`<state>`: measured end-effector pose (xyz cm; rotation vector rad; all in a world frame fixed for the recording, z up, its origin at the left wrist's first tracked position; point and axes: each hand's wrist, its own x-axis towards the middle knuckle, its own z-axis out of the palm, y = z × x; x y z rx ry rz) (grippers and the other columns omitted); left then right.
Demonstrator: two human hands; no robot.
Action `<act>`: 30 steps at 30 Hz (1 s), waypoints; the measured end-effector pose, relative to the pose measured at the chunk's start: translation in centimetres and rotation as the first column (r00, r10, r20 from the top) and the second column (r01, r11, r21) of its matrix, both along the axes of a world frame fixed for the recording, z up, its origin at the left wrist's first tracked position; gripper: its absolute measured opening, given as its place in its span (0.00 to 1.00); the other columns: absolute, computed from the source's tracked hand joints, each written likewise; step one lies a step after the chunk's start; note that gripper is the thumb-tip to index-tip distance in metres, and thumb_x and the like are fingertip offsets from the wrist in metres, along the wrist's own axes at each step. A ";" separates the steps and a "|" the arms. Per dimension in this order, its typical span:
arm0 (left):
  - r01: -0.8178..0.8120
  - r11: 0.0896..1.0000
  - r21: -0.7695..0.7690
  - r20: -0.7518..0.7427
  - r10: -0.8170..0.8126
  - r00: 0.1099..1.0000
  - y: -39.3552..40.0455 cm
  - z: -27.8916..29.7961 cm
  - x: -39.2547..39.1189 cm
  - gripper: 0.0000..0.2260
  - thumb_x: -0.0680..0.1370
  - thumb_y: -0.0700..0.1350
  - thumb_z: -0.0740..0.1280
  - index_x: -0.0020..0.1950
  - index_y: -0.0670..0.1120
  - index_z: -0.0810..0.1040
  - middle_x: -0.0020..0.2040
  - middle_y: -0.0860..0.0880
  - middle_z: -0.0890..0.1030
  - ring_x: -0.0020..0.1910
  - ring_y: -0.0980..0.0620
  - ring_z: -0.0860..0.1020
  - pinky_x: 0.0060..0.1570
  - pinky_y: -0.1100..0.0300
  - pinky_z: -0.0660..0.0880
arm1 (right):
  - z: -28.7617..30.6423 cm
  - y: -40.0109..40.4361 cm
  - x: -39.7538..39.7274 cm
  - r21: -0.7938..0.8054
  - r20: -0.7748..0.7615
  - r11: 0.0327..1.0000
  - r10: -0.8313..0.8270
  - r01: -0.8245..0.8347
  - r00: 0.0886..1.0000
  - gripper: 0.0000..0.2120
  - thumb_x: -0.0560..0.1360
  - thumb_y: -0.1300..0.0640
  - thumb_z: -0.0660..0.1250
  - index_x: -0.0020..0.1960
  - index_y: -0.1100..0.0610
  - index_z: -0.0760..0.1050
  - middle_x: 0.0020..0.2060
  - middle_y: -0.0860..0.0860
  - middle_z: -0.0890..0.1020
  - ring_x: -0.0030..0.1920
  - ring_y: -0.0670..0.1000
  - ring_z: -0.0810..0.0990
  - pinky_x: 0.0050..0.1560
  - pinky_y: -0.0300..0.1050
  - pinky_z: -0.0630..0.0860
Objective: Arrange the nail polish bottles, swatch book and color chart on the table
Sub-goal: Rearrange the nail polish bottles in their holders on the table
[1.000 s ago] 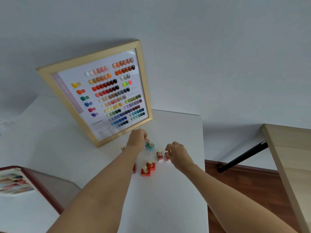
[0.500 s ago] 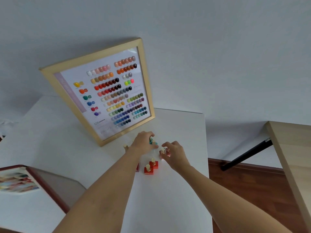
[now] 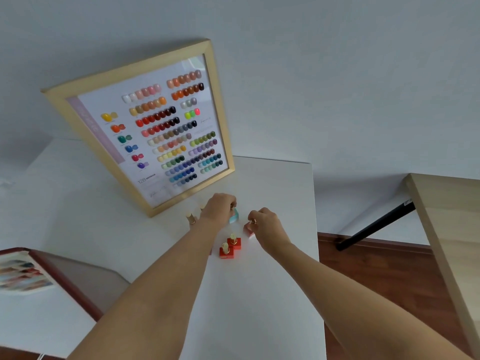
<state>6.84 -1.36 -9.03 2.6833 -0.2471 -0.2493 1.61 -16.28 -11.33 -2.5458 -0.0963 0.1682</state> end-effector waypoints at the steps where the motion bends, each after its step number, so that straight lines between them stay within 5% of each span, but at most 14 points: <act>1: 0.009 1.000 0.006 -0.005 -0.009 1.000 0.0 0.0 0.0 0.09 0.76 0.37 0.68 0.56 0.41 0.80 0.55 0.42 0.82 0.54 0.46 0.80 0.54 0.59 0.76 | 0.1 -0.2 0.1 -0.011 -0.001 1.000 0.013 -0.013 1.000 0.08 0.77 0.61 0.64 0.55 0.59 0.77 0.51 0.56 0.78 0.46 0.55 0.79 0.49 0.43 0.78; 9: 0.074 0.997 0.029 -0.074 -0.072 0.995 -0.5 0.5 0.3 0.09 0.75 0.37 0.69 0.55 0.41 0.80 0.57 0.40 0.81 0.59 0.43 0.79 0.56 0.56 0.78 | 0.8 -3.0 -0.1 -0.073 -0.038 0.997 0.026 -0.028 0.999 0.07 0.76 0.64 0.63 0.53 0.61 0.78 0.50 0.58 0.79 0.45 0.57 0.79 0.47 0.47 0.79; 19: 0.254 0.967 -0.024 -0.123 -0.255 0.959 -6.1 1.5 0.1 0.07 0.74 0.37 0.70 0.52 0.42 0.82 0.56 0.41 0.80 0.56 0.43 0.79 0.53 0.57 0.79 | 2.8 -9.6 -0.9 -0.108 -0.058 0.994 -0.038 0.032 0.998 0.07 0.75 0.65 0.65 0.50 0.60 0.80 0.48 0.57 0.80 0.44 0.56 0.79 0.46 0.45 0.76; 30: 0.409 0.912 -0.031 -0.167 -0.409 0.897 -11.2 0.5 -2.2 0.09 0.73 0.36 0.68 0.52 0.42 0.83 0.53 0.43 0.82 0.51 0.43 0.79 0.50 0.57 0.75 | 3.6 -13.6 -2.5 -0.176 -0.179 0.981 0.047 -0.079 0.983 0.09 0.72 0.68 0.66 0.47 0.57 0.80 0.44 0.54 0.83 0.42 0.53 0.81 0.46 0.46 0.79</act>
